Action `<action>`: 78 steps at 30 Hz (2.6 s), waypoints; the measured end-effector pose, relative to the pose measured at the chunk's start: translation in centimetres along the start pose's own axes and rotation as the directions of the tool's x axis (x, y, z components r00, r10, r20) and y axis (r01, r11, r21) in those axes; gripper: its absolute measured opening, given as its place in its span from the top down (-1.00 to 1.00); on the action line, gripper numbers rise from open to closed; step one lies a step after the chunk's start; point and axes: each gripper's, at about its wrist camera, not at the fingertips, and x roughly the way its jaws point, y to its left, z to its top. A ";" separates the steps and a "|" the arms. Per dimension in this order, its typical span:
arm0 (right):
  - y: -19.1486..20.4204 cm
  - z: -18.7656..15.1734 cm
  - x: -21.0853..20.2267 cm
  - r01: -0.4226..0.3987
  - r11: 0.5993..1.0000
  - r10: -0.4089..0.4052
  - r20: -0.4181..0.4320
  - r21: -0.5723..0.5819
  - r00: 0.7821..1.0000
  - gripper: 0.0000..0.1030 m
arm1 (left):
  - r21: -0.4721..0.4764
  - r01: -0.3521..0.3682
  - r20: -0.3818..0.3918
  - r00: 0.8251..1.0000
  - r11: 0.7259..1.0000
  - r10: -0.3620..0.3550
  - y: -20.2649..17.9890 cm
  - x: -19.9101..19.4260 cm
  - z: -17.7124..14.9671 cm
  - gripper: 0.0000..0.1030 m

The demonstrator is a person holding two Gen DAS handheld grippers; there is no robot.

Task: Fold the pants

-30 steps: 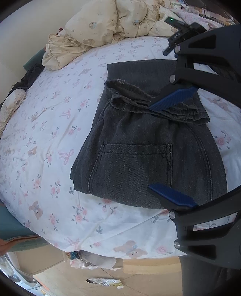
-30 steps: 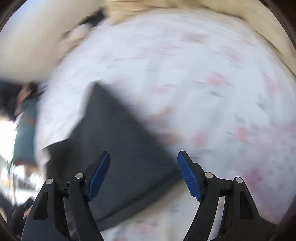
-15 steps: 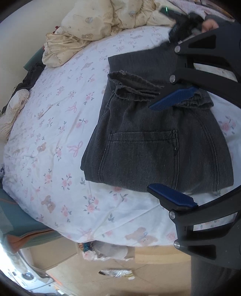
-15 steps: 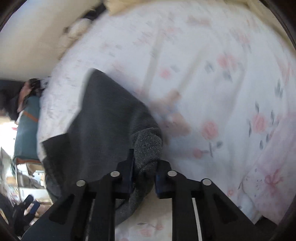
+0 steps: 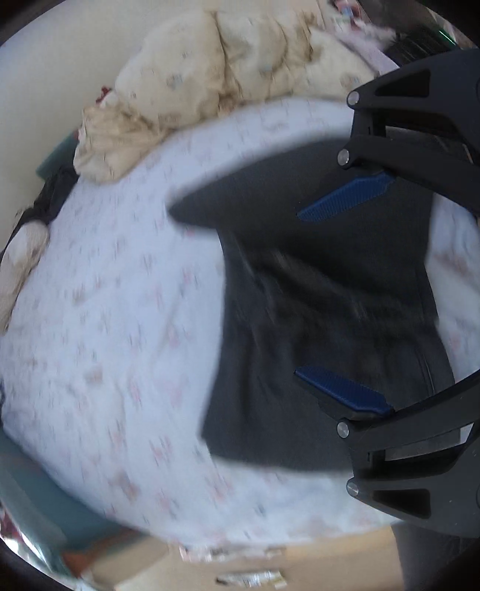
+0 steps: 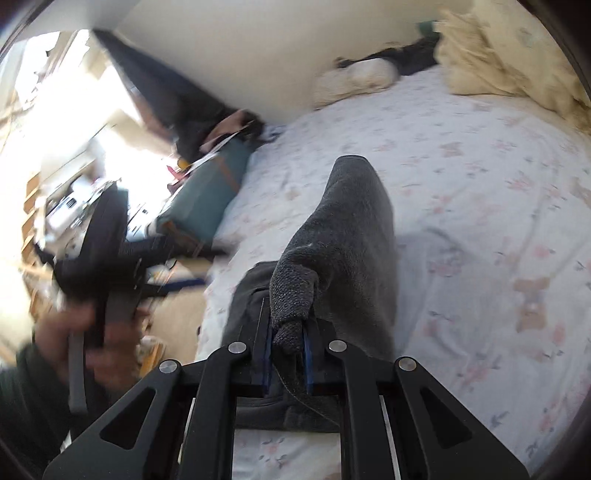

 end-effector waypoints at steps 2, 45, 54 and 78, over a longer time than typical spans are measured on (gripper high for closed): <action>0.2 -0.3 0.4 -0.024 1.000 0.024 -0.019 -0.007 1.000 0.75 | -0.015 0.036 -0.053 0.998 0.999 -0.037 -1.4 1.9 2.7 -0.52; 9.7 -3.3 13.7 0.086 0.979 -0.147 -0.344 -0.186 0.927 0.61 | 0.265 -0.157 -0.155 0.967 0.951 0.203 14.7 4.7 2.8 0.83; 6.6 -4.6 18.5 0.065 0.993 -0.106 -0.467 -0.104 0.878 0.76 | 0.283 -0.263 -0.182 0.930 0.923 0.320 15.9 5.5 1.8 0.68; 3.0 -5.7 14.5 0.124 0.992 -0.108 -0.448 0.006 0.887 0.84 | 0.241 -0.205 -0.217 0.941 0.949 0.259 13.6 6.8 -1.8 0.54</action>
